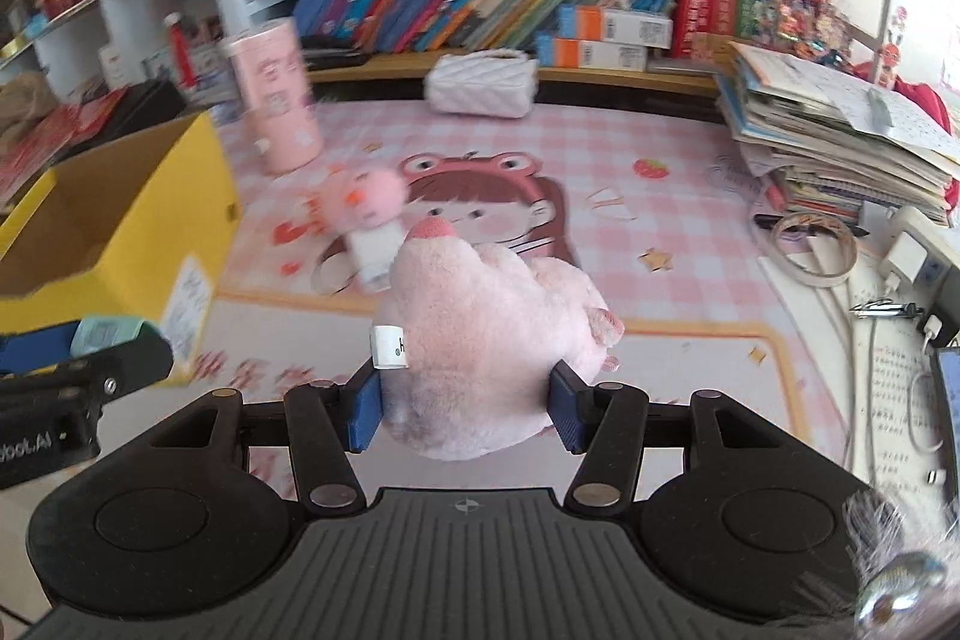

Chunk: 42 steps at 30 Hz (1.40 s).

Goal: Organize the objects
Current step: 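Carry the eraser and plush pig toward the yellow cardboard box with both tools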

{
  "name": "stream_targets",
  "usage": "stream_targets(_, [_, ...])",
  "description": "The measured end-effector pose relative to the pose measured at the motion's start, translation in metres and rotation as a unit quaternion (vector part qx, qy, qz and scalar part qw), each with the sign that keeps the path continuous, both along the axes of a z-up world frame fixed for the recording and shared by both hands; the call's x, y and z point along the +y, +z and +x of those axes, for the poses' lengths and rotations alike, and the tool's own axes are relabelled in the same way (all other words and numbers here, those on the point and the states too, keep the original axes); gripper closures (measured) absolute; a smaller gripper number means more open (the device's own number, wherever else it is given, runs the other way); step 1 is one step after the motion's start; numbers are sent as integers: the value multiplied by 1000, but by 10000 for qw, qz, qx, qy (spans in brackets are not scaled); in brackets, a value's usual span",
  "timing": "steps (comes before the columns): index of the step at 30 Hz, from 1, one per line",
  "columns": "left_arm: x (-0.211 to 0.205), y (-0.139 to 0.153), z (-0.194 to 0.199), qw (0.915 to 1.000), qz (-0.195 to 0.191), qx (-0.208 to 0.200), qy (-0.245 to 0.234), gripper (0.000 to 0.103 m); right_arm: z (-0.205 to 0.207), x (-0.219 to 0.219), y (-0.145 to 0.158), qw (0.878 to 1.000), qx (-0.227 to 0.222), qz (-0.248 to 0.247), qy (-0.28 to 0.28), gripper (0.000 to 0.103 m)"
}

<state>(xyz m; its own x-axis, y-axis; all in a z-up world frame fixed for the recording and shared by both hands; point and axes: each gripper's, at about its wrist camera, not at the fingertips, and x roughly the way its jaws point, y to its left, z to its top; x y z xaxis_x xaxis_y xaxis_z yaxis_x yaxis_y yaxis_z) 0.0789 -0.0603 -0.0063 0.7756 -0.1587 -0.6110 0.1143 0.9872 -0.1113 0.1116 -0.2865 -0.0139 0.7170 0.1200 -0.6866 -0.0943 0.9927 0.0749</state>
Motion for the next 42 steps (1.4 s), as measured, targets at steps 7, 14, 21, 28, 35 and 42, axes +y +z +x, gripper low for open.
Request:
stream_targets(7, [44,2,-33,9997,15,23,225,34,-33,49,3,9996,44,-30,293,51])
stream_targets(14, [84,1,-62,9989,18,78,469,34,-59,97,2,9972,137,-43,740,51])
stream_targets(21, [112,3,-84,9979,65,43,636,34,-74,129,8,9955,7,-13,950,51])
stream_targets(28, [135,4,-96,9972,93,39,736,34,-93,155,0,9942,177,113,1058,51])
stream_targets(35, [145,5,-102,9974,115,-25,708,34,-100,167,1,9940,121,127,1083,51])
stream_targets(42, [153,5,-105,9974,97,-51,718,34,-103,173,0,9939,142,114,1087,51])
